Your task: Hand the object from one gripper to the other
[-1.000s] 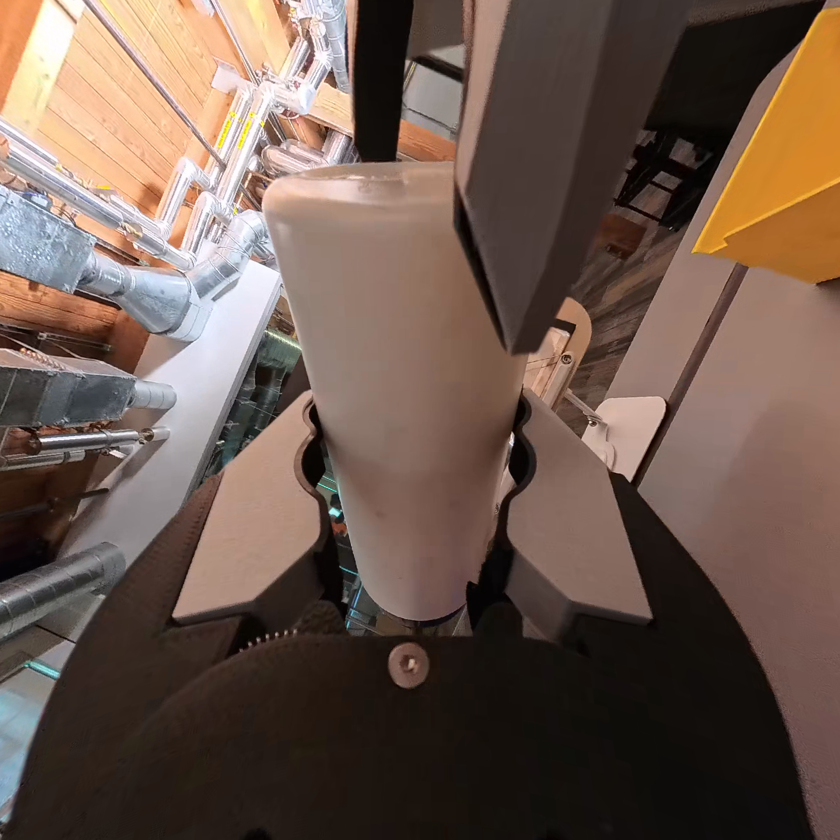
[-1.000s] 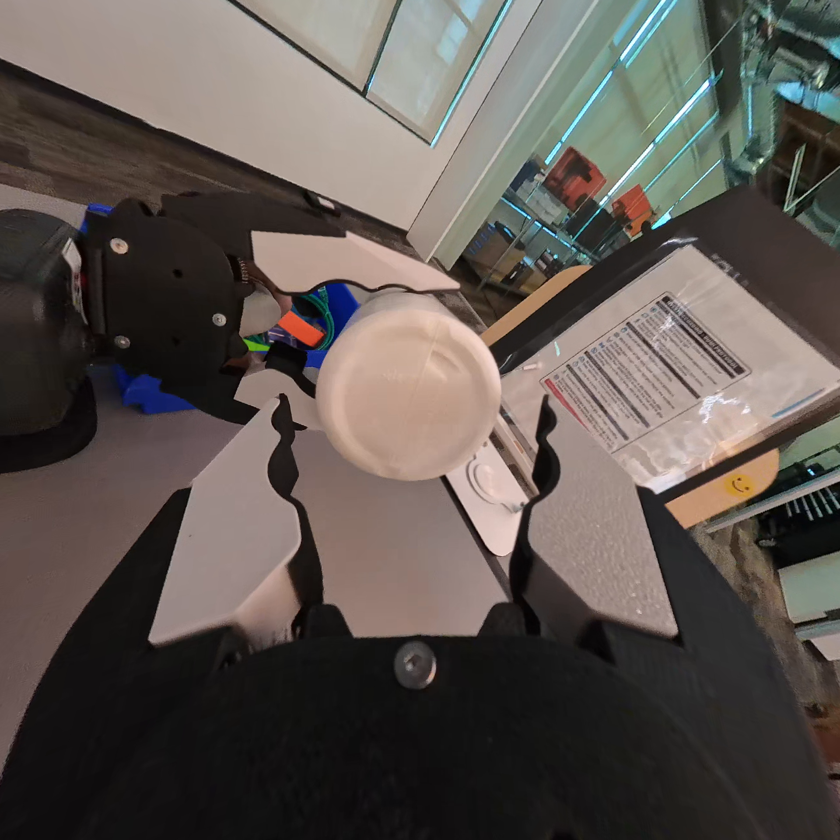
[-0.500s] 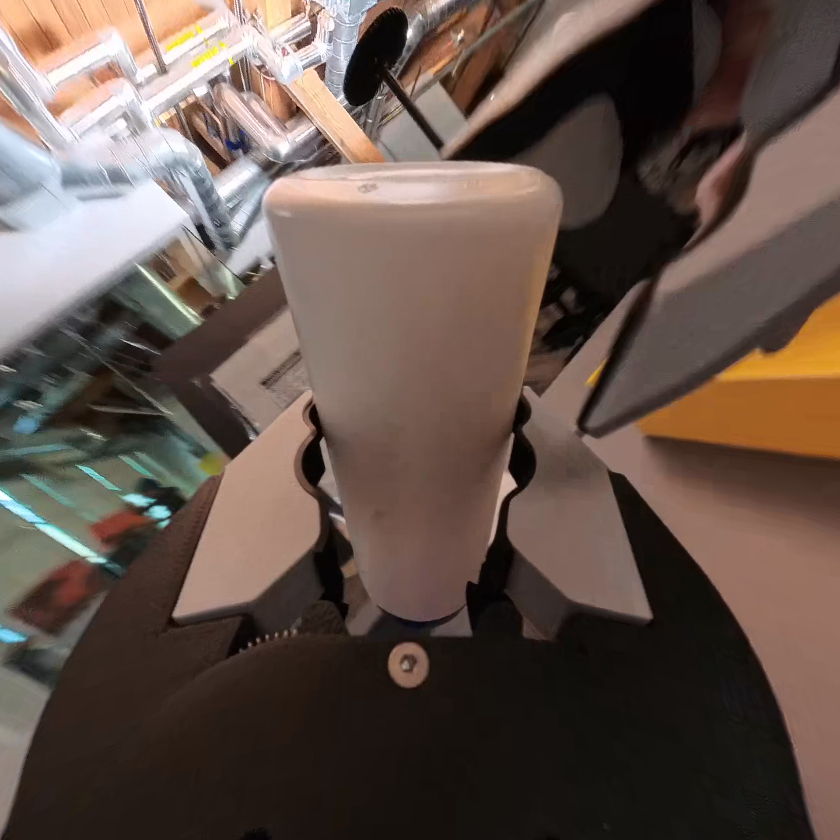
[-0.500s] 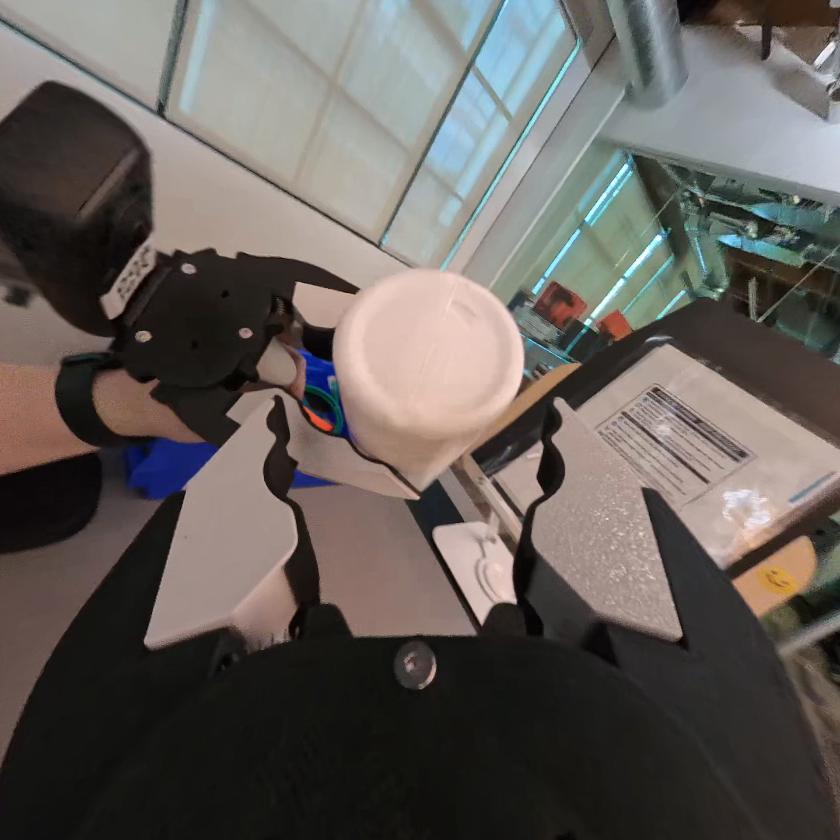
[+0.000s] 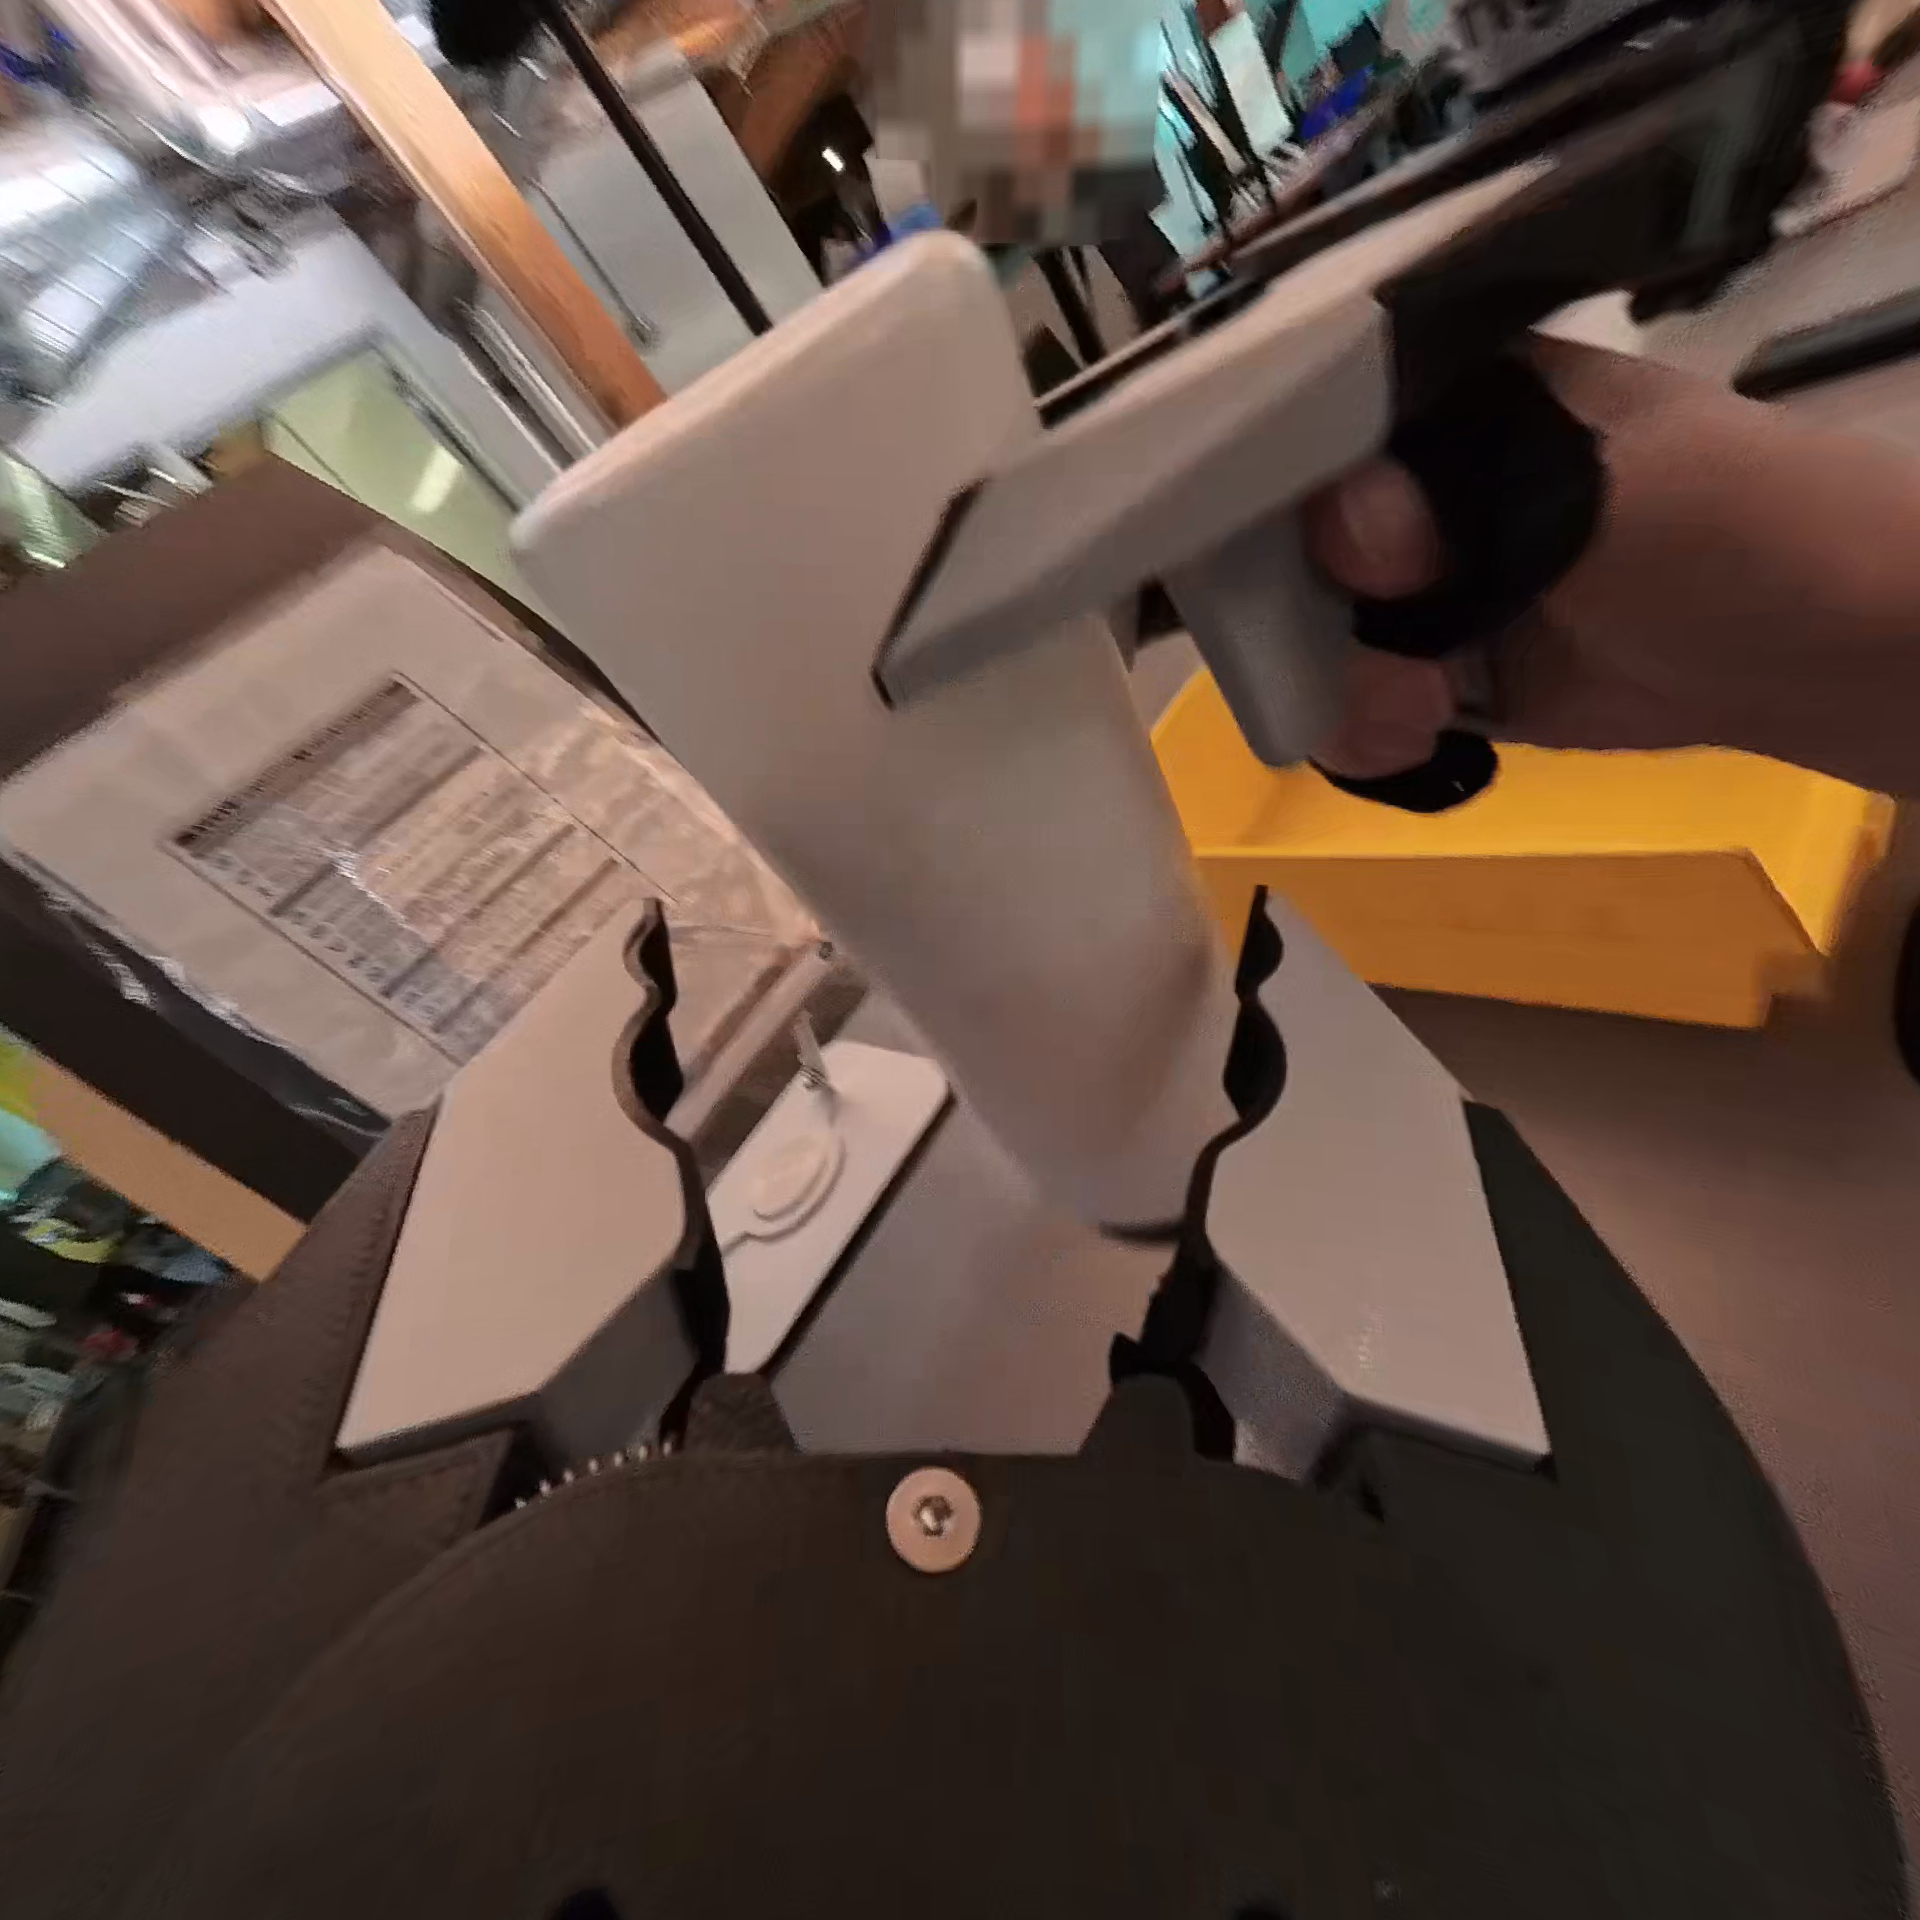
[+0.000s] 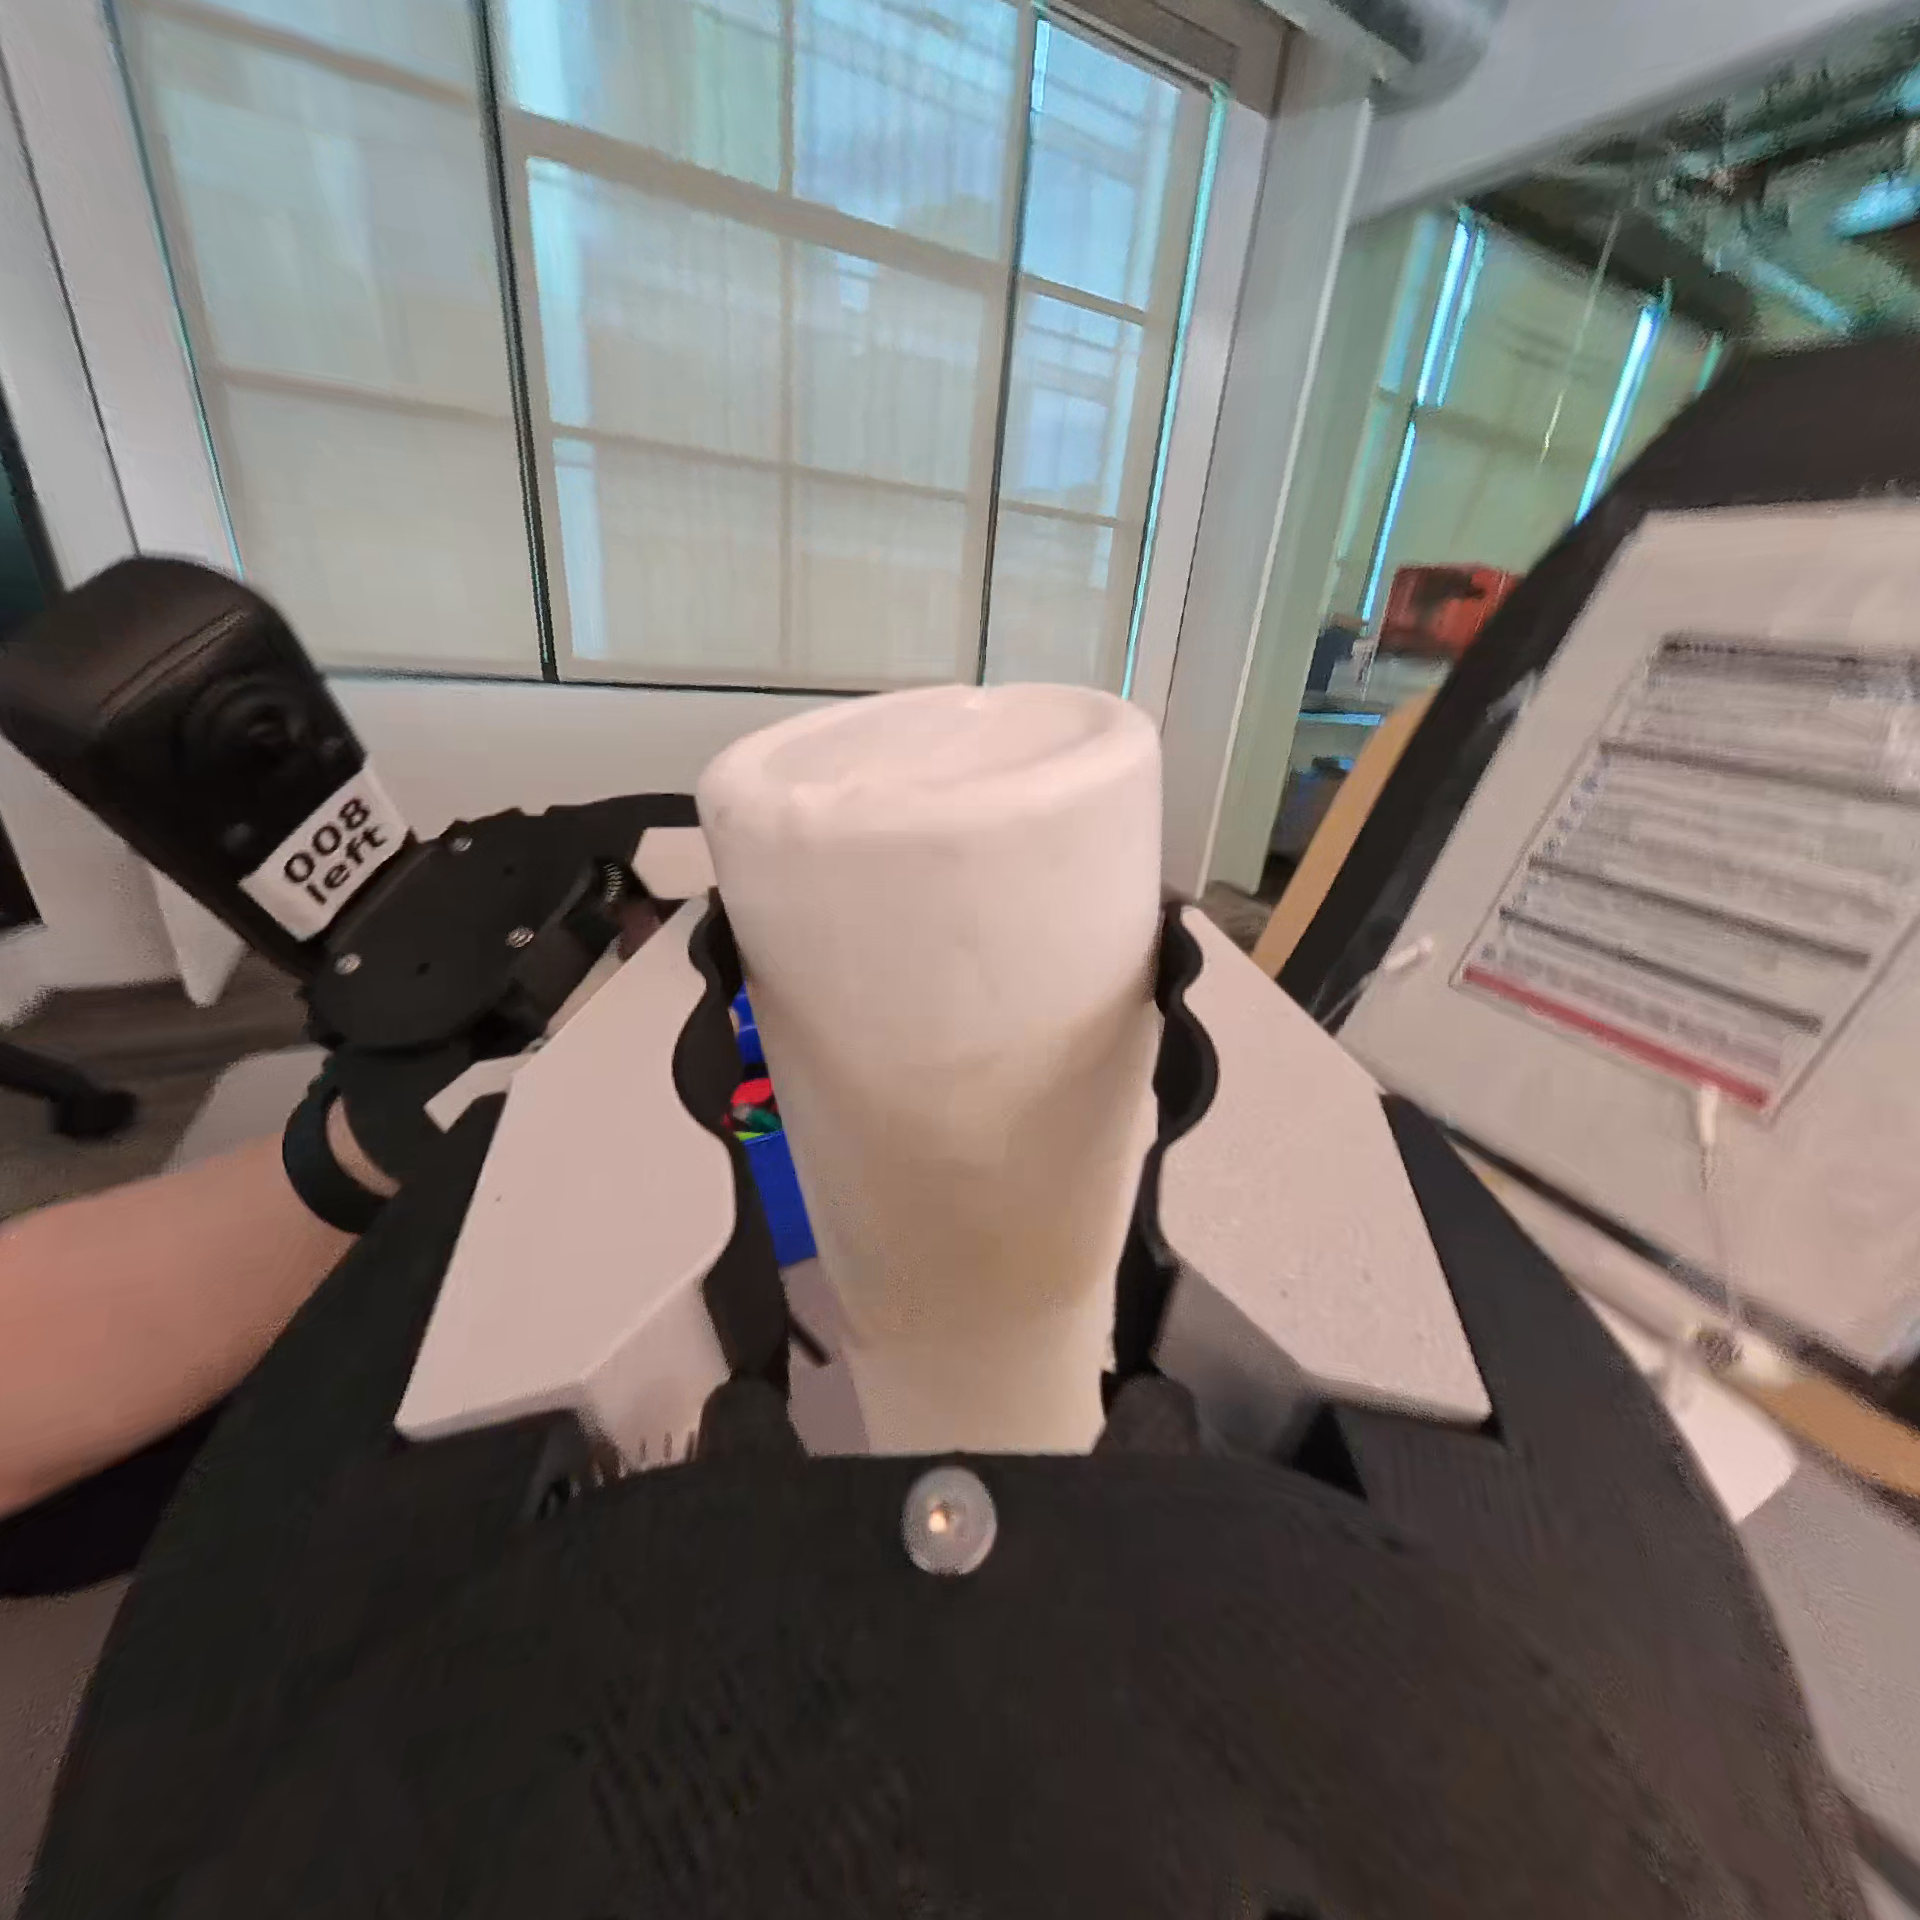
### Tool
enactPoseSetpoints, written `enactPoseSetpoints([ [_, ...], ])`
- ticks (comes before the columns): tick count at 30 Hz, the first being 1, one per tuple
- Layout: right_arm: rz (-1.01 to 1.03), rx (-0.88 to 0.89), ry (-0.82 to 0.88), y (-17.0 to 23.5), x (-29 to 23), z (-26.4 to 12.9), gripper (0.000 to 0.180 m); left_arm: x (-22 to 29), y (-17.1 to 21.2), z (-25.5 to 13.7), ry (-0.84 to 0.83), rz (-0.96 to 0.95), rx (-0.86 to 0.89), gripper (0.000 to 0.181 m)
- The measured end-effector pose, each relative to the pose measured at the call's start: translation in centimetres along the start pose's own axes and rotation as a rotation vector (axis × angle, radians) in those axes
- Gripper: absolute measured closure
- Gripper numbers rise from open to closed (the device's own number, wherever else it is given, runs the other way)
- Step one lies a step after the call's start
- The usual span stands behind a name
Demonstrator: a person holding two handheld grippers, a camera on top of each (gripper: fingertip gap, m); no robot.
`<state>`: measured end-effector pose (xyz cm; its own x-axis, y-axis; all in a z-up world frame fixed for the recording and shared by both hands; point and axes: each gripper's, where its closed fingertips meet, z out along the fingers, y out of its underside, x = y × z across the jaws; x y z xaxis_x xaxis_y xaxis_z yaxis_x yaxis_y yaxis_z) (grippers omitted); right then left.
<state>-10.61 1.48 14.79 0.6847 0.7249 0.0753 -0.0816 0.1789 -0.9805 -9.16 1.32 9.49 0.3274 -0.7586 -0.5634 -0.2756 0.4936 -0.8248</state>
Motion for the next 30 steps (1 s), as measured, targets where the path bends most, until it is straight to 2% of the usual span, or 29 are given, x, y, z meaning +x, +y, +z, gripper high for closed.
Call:
enactPoseSetpoints([
  [1, 0.076, -0.010, 0.011, 0.4, 1.2, -0.3, 0.099, 0.5, 0.6, 0.0, 0.052, -0.017, -0.030, 0.071],
  [4, 0.292, -0.080, 0.016, 2.6, 4.5, -1.3, 0.099, 1.6, 1.9, -0.3, 0.226, -0.199, -0.090, 0.071],
  [7, 0.418, -0.153, 0.005, 4.3, 6.2, -2.3, 0.099, 1.8, 1.5, -0.6, 0.368, -0.472, -0.033, 0.083],
  [10, 0.436, -0.179, 0.007, 4.6, 6.8, -3.0, 0.099, 0.9, 2.2, -0.2, 0.392, -0.647, 0.005, 0.088],
  [15, 0.455, -0.185, -0.064, 3.2, 4.6, -2.8, 0.100, 3.7, 3.5, 1.8, 0.504, -0.819, -0.030, 0.073],
  [18, 0.450, -0.200, -0.085, 2.6, 3.1, -2.5, 0.099, 6.1, 2.6, 2.3, 0.634, -0.865, -0.002, 0.065],
  [23, 0.481, -0.175, -0.131, 1.0, 1.0, -2.4, 0.099, 8.5, 1.6, 2.0, 0.737, -0.809, 0.033, 0.064],
  [25, 0.487, -0.160, -0.150, 0.4, 0.5, -2.4, 0.099, 9.8, 1.7, 1.8, 0.791, -0.777, 0.000, 0.070],
  [28, 0.475, -0.145, -0.133, 0.0, 0.5, -2.4, 0.099, 11.2, 1.4, 1.0, 0.886, -0.751, -0.006, 0.094],
  [30, 0.465, -0.127, -0.131, -0.3, 0.4, -2.4, 0.099, 11.2, 1.1, 1.0, 0.882, -0.743, 0.005, 0.095],
])
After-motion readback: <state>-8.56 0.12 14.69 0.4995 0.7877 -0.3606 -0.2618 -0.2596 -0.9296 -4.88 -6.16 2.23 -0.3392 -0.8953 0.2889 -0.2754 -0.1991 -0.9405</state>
